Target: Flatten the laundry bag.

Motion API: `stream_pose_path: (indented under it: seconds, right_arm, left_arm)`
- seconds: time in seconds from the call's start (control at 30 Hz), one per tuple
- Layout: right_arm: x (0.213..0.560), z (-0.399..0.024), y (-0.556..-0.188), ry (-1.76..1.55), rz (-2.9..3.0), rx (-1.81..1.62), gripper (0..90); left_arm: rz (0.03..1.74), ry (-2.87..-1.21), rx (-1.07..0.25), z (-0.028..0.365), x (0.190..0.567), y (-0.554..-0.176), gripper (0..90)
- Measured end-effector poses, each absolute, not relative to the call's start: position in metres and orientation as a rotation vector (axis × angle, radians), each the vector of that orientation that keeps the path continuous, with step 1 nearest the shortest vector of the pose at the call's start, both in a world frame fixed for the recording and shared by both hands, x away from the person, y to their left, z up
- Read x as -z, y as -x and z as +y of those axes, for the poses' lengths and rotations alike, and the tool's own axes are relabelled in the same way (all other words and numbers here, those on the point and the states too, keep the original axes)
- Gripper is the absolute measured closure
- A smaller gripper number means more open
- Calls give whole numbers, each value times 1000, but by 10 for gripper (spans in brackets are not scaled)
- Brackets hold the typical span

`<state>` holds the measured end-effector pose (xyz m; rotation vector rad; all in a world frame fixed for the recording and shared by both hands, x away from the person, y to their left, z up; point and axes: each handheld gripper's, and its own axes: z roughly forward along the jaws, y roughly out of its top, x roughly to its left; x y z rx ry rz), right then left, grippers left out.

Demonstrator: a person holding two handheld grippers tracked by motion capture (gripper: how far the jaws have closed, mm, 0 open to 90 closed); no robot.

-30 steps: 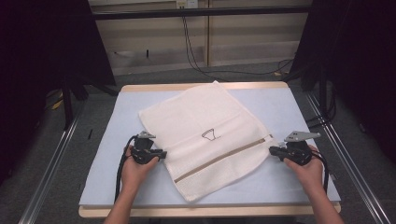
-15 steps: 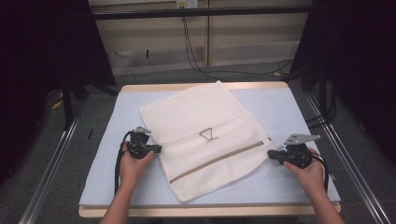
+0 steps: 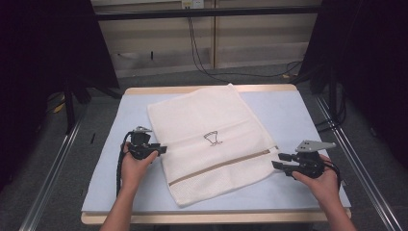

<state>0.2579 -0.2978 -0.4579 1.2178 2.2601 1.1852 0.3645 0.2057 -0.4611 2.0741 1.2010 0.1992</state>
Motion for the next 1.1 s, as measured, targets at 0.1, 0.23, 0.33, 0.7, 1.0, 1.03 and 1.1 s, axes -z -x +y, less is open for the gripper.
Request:
stream_pose_path:
  seconds: [0.1, 0.23, 0.33, 0.7, 1.0, 1.03, 1.1]
  right_arm:
    - [458, -301, -261, -1255, 2215, -1159, 468]
    - [460, -304, -270, -1297, 2152, -1135, 443]
    - [464, -305, -282, -1330, 2126, -1084, 441]
    - [483, -294, -302, -1335, 2200, -967, 482]
    - [483, -292, -299, -1348, 2208, -939, 588]
    - [483, -292, -298, -1355, 2210, -938, 604]
    - [482, -292, -297, -1371, 2212, -933, 653]
  left_arm:
    - [1189, -2085, -181, 201, 462, -357, 548]
    - [1160, -2113, -172, 197, 464, -349, 503]
    - [1161, -2102, -185, 195, 464, -344, 491]
    - [1144, -2165, -247, 189, 472, -332, 459]
    - [1115, -2224, -328, 188, 471, -330, 572]
    - [1136, -2197, -292, 187, 471, -330, 623]
    - [1140, -2194, -289, 189, 471, -331, 683]
